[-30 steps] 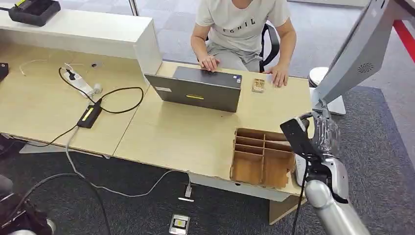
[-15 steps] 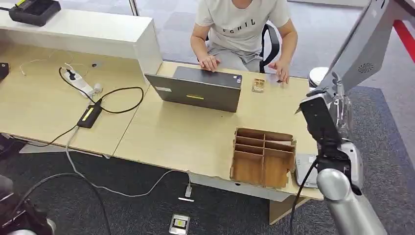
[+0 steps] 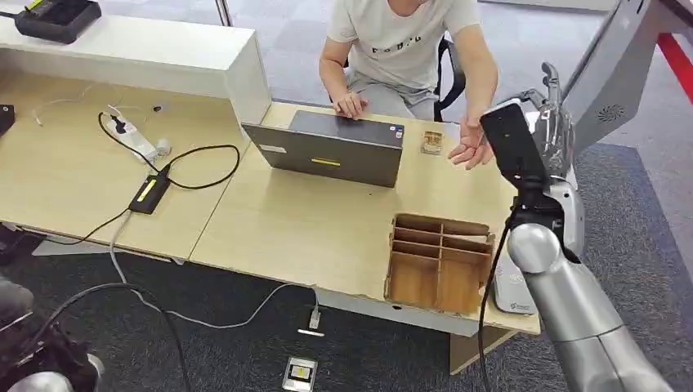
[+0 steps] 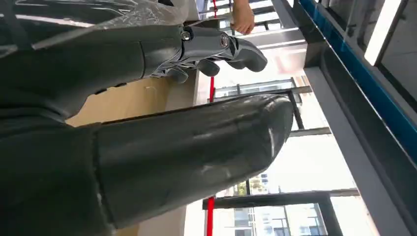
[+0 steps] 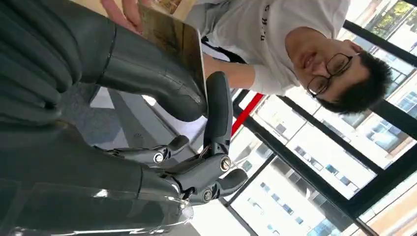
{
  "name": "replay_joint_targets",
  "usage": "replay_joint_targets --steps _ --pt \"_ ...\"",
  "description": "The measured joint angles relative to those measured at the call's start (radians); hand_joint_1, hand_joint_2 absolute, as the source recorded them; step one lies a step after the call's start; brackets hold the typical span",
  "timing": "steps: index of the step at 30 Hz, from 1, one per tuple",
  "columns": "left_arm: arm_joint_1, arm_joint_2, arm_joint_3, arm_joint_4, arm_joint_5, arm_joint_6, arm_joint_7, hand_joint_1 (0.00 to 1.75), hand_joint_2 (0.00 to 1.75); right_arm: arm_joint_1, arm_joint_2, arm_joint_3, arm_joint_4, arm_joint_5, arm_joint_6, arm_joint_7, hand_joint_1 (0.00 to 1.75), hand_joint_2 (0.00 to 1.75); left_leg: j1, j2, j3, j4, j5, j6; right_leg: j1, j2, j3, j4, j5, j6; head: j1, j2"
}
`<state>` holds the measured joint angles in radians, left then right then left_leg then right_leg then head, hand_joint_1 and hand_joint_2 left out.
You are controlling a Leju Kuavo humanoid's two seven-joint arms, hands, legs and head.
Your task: Pass the card to the sensor for recognition and then transmit it.
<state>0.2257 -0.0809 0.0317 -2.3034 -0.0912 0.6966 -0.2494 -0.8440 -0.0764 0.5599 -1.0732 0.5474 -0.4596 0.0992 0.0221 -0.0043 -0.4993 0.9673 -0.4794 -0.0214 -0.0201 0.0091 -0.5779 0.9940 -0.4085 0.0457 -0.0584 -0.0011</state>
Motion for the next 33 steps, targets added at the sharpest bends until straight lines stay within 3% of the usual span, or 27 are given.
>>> replay_joint_targets --steps 2,5,12,18,19,20,21,33 --pt "-0.001 0.001 -0.005 0.003 0.005 0.000 -0.003 0.00 0.00 -0.017 0.008 0.003 0.030 0.001 -0.009 -0.006 1.75 1.75 0.000 0.000 0.000 0.000 0.000 0.000 0.000 0.000 0.000 0.000 0.000 0.000 0.000 0.000" --pt "-0.014 0.002 -0.018 0.035 0.019 0.000 -0.030 0.00 0.00 -0.132 0.083 0.044 0.285 0.037 -0.072 -0.026 1.75 1.75 0.000 0.000 0.000 0.000 0.000 0.000 0.000 0.000 0.000 0.000 0.000 0.000 0.000 0.000" --pt "-0.007 0.002 -0.021 0.044 0.013 0.000 -0.037 0.00 0.00 -0.162 0.133 0.074 0.441 0.074 -0.094 0.007 1.75 1.75 0.000 0.000 0.000 0.000 0.000 0.000 0.000 0.000 0.000 0.000 0.000 0.000 0.000 0.000" --pt "-0.004 0.003 -0.023 0.044 0.008 0.000 -0.019 0.00 0.00 -0.163 0.142 0.095 0.515 0.097 -0.108 0.024 1.75 1.75 0.000 0.000 0.000 0.000 0.000 0.000 0.000 0.000 0.000 0.000 0.000 0.000 0.000 0.000" --pt "-0.004 0.003 -0.024 0.044 0.007 0.000 -0.015 0.00 0.00 -0.163 0.142 0.097 0.524 0.099 -0.109 0.025 0.59 1.75 0.000 0.000 0.000 0.000 0.000 0.000 0.000 0.000 0.000 0.000 0.000 0.000 0.000 0.000" --pt "-0.004 0.003 -0.025 0.044 0.004 0.000 -0.011 0.00 0.00 -0.163 0.142 0.097 0.532 0.102 -0.110 0.027 0.59 1.75 0.000 0.000 0.000 0.000 0.000 0.000 0.000 0.000 0.000 0.000 0.000 0.000 0.000 0.000" --pt "-0.005 0.004 -0.026 0.044 0.004 0.000 -0.008 0.00 0.00 -0.162 0.142 0.098 0.538 0.107 -0.111 0.029 0.00 1.75 0.000 0.000 0.000 0.000 0.000 0.000 0.000 0.000 0.000 0.000 0.000 0.000 0.000 0.000" --pt "-0.017 0.027 -0.045 0.051 0.011 0.000 0.015 0.00 0.00 -0.160 0.087 0.110 0.550 0.204 -0.162 0.058 0.00 1.75 0.000 0.001 0.001 0.001 0.000 0.000 0.000 0.001 -0.001 0.000 0.000 0.000 0.000 0.000"
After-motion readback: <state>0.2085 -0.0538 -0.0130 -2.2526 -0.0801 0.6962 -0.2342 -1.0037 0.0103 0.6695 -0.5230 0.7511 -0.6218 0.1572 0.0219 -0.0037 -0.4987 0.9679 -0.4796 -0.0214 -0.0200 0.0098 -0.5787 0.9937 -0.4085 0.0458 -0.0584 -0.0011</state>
